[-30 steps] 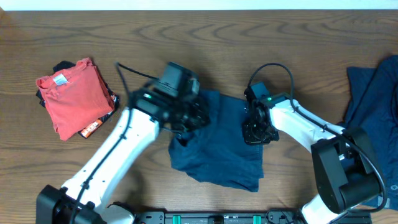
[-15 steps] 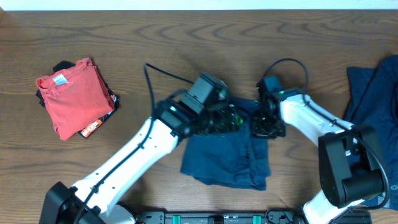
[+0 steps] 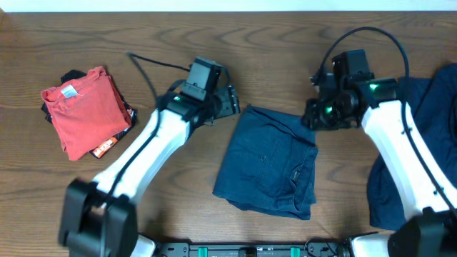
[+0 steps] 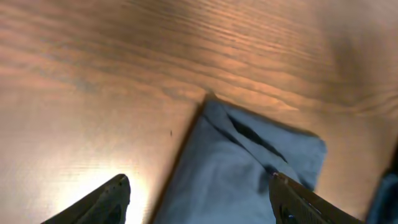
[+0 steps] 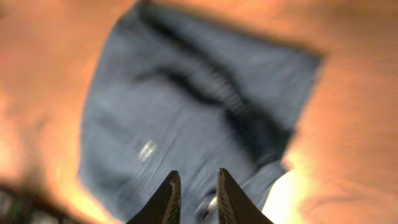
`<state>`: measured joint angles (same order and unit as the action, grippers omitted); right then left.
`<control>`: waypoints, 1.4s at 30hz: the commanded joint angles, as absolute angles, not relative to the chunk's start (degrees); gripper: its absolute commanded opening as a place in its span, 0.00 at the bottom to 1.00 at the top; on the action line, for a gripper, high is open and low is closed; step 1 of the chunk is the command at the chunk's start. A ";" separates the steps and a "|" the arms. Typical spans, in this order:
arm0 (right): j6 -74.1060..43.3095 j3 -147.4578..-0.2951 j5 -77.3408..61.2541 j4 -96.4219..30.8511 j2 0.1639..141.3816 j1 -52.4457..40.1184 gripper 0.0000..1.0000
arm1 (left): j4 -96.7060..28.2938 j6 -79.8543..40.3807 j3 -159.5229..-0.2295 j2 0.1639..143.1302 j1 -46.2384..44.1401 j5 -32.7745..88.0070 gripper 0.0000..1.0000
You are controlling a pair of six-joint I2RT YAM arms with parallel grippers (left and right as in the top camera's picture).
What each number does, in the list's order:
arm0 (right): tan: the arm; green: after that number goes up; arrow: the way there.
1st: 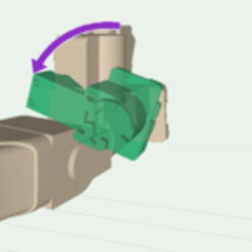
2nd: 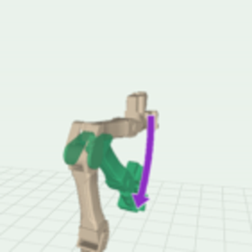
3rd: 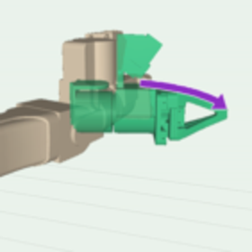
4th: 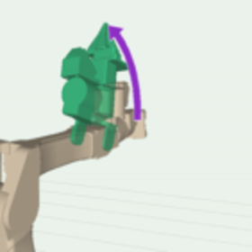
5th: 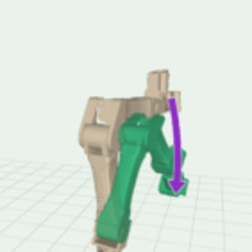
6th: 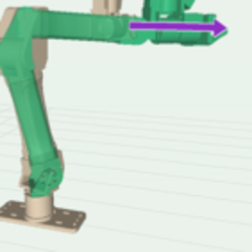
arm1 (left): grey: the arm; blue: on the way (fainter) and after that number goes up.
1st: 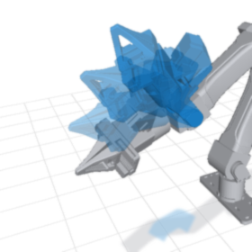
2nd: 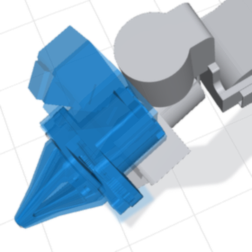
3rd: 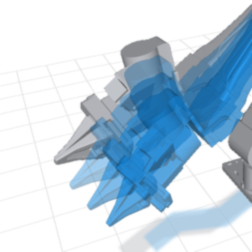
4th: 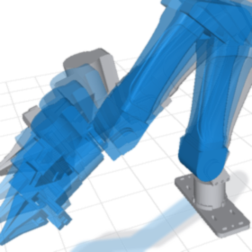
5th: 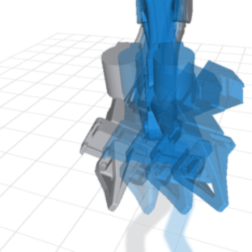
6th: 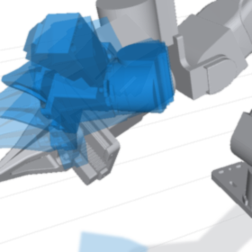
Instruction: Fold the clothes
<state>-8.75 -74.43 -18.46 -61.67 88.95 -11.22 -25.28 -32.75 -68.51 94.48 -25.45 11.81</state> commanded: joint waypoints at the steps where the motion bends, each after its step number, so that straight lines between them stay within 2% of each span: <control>1: -5.74 -72.42 -23.94 -64.07 89.80 -16.08 0.19 | -22.20 -28.36 -68.86 100.12 -25.85 15.18 0.73; 7: -11.88 -62.74 -22.26 -61.30 89.80 -22.22 0.19 | -18.50 -27.81 -68.86 107.00 -25.85 19.27 0.73; 13: -15.84 -52.07 -22.00 -53.60 89.80 -22.98 0.19 | -20.29 -27.86 -68.84 109.86 -26.17 20.62 0.72; 16: -20.43 -47.92 -16.82 -49.47 89.80 -22.79 0.19 | -24.60 -27.51 -68.84 110.17 -26.98 20.75 0.66; 20: -27.49 -45.67 -8.03 -44.88 89.80 -21.43 0.24 | -35.24 -25.26 -68.84 110.17 -27.46 19.62 0.63; 21: -27.79 -45.69 -6.35 -43.72 89.80 -20.84 0.25 | -38.44 -25.28 -68.84 110.17 -27.46 18.81 0.59; 26: -26.33 -45.69 3.31 -31.27 89.80 -16.38 0.25 | -51.51 -25.30 -68.84 110.15 -27.44 16.23 0.54; 28: -22.33 -45.69 3.40 -23.88 89.80 -14.44 0.27 | -54.78 -25.96 -68.84 110.13 -27.46 16.49 0.48; 31: -16.14 -46.54 2.04 -14.39 89.78 -12.05 0.30 | -59.29 -27.27 -68.86 109.58 -27.46 20.73 0.47; 33: -14.02 -48.51 -1.32 -14.28 89.54 -11.53 0.31 | -60.86 -27.27 -68.97 108.57 -27.44 22.79 0.47; 36: -12.78 -53.34 -7.97 -21.82 88.38 -11.60 0.35 | -60.75 -27.24 -70.08 105.03 -26.87 22.76 0.49; 38: -12.88 -55.92 -10.20 -29.54 87.26 -11.62 0.35 | -59.22 -27.22 -71.20 102.52 -26.04 21.19 0.53; 40: -15.53 -57.60 -10.83 -38.50 85.78 -11.64 0.35 | -55.96 -27.18 -72.38 99.37 -24.80 18.09 0.63; 42: -20.27 -57.84 -10.83 -46.39 84.36 -11.64 0.38 | -50.74 -25.32 -72.60 96.71 -23.99 16.58 0.79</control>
<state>-16.67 -56.77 -8.32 -43.64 86.61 -11.66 -52.42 -26.79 -70.22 100.07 -25.10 19.53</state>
